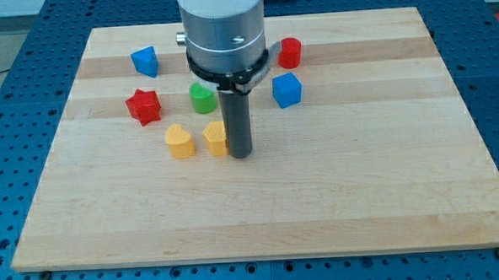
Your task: Separate the yellow blocks
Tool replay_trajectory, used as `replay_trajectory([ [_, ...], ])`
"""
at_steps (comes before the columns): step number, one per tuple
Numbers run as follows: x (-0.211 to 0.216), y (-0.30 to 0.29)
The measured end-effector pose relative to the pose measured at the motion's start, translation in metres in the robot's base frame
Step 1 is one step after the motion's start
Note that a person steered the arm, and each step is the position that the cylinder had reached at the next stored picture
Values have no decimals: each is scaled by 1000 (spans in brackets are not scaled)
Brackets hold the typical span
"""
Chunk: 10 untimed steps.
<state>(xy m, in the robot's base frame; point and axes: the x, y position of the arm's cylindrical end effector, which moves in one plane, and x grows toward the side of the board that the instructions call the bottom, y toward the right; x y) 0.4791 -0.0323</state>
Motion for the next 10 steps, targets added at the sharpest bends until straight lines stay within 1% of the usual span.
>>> replay_trajectory([
  [2, -19, -19],
  [3, 40, -22],
  [4, 61, -94],
  [5, 20, -120],
  [6, -2, -124],
  [10, -63, -124],
])
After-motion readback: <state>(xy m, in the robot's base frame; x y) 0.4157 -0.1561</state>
